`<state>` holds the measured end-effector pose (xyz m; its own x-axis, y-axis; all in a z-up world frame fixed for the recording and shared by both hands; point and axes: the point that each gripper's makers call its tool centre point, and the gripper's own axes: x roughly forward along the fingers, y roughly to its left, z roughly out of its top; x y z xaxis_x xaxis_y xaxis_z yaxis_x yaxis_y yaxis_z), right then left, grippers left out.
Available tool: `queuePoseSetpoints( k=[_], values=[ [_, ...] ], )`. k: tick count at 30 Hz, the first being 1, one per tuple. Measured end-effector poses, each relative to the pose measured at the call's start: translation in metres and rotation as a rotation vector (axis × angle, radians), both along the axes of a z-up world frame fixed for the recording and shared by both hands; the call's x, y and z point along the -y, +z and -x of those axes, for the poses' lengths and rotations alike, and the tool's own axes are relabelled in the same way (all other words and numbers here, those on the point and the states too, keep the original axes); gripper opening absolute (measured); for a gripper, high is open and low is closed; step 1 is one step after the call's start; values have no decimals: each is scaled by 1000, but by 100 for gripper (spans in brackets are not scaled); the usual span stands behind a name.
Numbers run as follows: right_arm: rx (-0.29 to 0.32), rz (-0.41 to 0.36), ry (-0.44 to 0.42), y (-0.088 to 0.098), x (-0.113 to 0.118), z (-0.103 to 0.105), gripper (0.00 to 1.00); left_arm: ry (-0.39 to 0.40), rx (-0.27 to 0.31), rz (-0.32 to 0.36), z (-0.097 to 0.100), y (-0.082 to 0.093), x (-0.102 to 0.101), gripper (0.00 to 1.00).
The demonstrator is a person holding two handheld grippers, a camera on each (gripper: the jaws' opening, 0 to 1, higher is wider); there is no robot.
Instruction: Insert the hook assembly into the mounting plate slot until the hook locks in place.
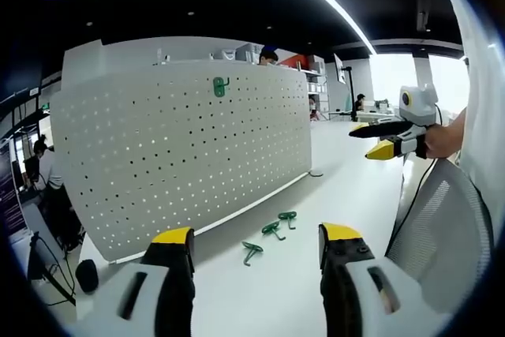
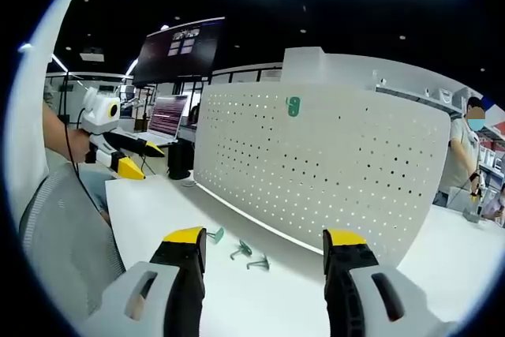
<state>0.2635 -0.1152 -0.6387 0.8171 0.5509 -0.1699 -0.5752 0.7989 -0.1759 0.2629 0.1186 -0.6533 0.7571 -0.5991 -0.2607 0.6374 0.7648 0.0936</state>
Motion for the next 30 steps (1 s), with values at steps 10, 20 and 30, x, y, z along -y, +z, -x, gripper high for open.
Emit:
queuePoseSetpoints(
  k=[10,20,30],
  values=[
    [-5,5,-1,-1,0,0,57,-14,-4,-17,-5,-2,-1,62],
    [-11,8,3,-3,0,1,55,-56,-14,-60,-16,-5,-3,60],
    [-14,6,13,-3,-2,2,53,-114,-19,-121,-25,-6,-4,60]
  ],
)
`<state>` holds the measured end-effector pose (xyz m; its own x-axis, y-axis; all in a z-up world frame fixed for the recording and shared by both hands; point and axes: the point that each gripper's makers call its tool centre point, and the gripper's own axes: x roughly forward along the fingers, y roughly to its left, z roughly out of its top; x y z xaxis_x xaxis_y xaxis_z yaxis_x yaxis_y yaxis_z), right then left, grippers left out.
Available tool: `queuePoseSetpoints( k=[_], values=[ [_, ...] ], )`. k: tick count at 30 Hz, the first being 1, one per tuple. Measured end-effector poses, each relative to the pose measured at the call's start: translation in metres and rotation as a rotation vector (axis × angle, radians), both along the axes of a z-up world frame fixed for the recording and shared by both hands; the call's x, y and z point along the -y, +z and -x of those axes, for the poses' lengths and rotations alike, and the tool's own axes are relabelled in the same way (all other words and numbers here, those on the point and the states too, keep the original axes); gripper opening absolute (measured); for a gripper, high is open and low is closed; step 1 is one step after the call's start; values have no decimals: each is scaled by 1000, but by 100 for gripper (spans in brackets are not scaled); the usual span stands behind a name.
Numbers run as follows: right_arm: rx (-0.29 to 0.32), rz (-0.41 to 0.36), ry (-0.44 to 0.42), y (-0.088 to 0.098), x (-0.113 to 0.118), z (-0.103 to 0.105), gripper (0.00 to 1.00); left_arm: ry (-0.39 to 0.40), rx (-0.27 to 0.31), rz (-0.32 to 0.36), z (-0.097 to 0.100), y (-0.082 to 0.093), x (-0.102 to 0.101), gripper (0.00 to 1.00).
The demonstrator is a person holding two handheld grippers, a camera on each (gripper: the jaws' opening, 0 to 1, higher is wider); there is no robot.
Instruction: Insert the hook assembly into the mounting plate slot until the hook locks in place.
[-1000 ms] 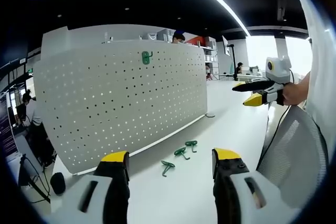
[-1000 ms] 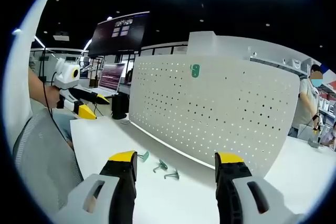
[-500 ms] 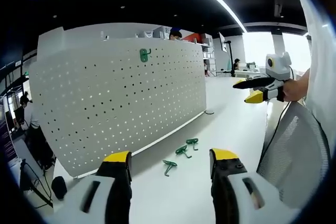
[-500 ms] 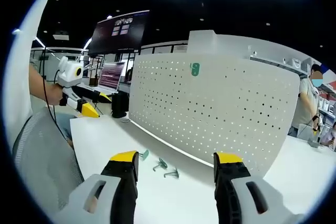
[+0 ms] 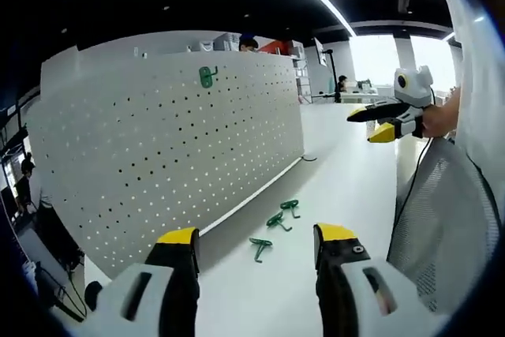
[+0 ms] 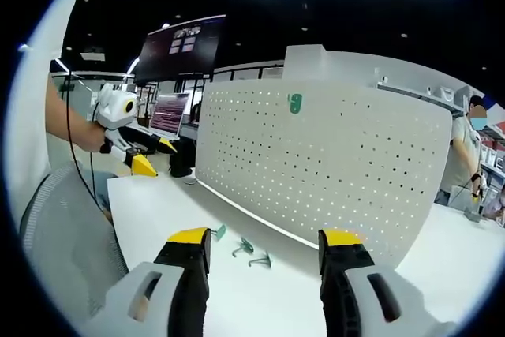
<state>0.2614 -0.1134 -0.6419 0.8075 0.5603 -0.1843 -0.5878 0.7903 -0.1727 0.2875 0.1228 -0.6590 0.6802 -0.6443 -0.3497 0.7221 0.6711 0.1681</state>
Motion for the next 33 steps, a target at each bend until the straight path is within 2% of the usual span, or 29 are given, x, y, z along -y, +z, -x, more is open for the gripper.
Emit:
queuePoseSetpoints(
  k=[7,10,20,23,25,33],
  values=[
    [-6,0,-5,-1,1,0,54,-37,-2,-29,-4,-1,-1,61],
    [-6,0,-3,-1,1,0,54,-66,-4,-78,-6,-6,-2,61],
    [-3,4,-5,-1,1,0,53,-170,-19,-170,-9,-17,1,59],
    [-6,6,-4,-2,1,0,53,-217,-13,-243,-11,-24,1,59],
    [-3,5,-5,-2,1,0,53,-228,-23,-232,-13,-25,3,59],
    [-3,3,-16,-1,4,-1,52,-269,-30,-274,-24,-31,2,59]
  ],
)
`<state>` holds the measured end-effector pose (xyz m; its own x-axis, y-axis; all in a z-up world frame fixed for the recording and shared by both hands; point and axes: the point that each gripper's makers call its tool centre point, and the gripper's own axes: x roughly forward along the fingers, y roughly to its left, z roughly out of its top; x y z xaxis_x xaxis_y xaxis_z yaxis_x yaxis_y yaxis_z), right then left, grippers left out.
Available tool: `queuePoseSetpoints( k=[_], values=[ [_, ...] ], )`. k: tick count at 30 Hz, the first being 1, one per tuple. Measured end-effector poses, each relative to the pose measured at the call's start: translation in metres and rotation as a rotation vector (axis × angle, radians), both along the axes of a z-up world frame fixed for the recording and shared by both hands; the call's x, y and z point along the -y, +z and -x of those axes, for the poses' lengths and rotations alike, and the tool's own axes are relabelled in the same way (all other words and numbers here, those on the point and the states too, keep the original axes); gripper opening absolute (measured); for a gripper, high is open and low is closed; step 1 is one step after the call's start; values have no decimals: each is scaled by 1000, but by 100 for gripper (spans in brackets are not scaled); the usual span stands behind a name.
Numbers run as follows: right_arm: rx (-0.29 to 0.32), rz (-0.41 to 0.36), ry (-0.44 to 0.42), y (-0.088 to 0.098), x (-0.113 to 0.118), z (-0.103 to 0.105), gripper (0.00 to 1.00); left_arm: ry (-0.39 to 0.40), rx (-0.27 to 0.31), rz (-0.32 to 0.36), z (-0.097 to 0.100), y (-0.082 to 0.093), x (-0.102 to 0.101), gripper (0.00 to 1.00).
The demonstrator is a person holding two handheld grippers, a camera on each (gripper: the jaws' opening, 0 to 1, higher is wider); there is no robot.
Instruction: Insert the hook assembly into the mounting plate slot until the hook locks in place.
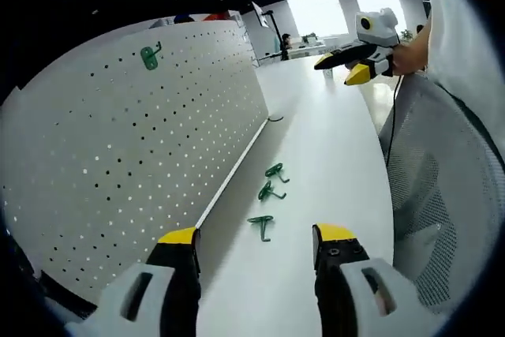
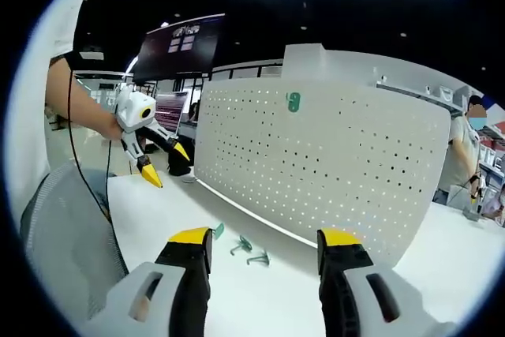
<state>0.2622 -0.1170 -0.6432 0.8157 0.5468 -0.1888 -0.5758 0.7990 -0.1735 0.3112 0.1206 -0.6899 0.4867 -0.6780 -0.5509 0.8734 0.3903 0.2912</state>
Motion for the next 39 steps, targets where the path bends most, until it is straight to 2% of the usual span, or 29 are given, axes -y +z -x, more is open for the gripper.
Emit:
queuePoseSetpoints(
  k=[11,17,28,39],
  values=[
    [3,-18,-10,2,2,-1,54,-84,8,-105,-17,-13,-1,58],
    [1,-46,-30,4,7,-3,55,-120,0,-135,-28,-17,1,58],
    [-3,-84,-57,6,13,-5,56,-240,9,-248,-37,-31,12,57],
    [-18,-80,-56,3,13,-6,57,-326,3,-312,-45,-37,20,56]
  ],
)
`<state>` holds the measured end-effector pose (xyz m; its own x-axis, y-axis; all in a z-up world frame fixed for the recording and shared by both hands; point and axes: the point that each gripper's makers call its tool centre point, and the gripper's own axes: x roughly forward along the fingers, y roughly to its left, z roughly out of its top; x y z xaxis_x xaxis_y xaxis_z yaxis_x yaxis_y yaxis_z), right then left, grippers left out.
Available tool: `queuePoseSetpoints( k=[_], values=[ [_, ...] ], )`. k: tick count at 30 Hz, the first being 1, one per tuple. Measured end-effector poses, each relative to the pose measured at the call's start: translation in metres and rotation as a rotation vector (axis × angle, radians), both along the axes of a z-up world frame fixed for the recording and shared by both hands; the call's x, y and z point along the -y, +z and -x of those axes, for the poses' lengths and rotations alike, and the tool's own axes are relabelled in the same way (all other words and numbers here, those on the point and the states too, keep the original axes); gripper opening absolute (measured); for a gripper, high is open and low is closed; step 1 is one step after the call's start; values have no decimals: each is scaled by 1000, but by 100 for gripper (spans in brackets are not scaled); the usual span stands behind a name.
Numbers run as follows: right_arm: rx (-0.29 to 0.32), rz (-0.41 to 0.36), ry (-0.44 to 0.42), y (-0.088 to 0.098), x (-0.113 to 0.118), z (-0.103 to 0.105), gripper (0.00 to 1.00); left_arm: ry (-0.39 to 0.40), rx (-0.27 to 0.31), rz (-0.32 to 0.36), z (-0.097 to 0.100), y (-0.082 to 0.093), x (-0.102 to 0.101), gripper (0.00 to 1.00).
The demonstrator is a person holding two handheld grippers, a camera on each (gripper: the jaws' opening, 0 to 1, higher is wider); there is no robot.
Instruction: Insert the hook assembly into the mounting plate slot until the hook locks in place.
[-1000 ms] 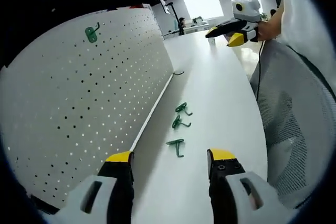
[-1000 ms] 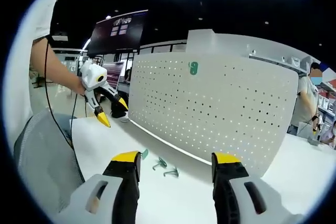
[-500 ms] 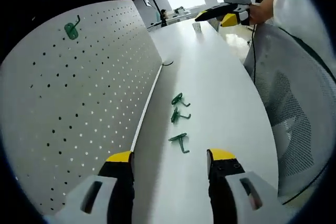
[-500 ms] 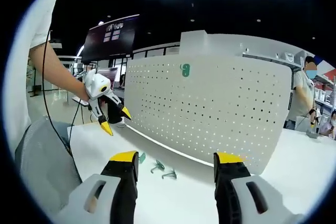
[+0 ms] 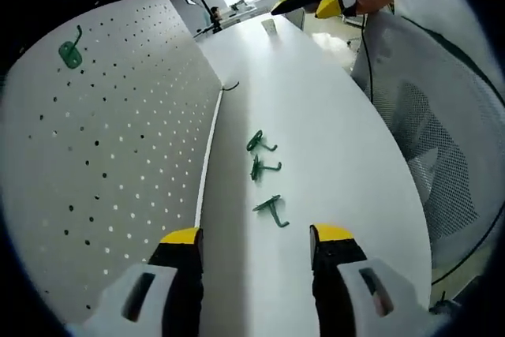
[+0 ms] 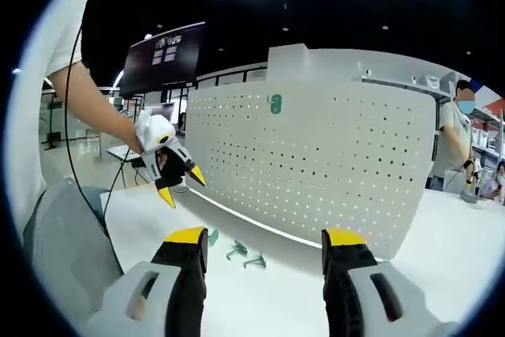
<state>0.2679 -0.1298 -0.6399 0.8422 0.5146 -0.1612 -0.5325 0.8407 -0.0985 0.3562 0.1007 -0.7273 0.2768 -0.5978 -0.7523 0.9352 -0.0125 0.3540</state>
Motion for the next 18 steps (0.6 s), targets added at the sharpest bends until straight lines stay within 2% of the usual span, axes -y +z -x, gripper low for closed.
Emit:
queuePoseSetpoints(
  k=[8,11,15,18],
  values=[
    [-30,-8,-3,-5,0,-1,56,-54,-6,-40,-6,-6,5,56],
    [-39,-7,-4,-7,0,-1,56,-93,-7,-83,-11,-13,7,56],
    [-54,-2,2,-11,-1,-1,56,-123,-13,-102,-16,-14,12,55],
    [-79,0,6,-16,-3,-1,56,-174,-3,-156,-21,-19,12,55]
  ],
)
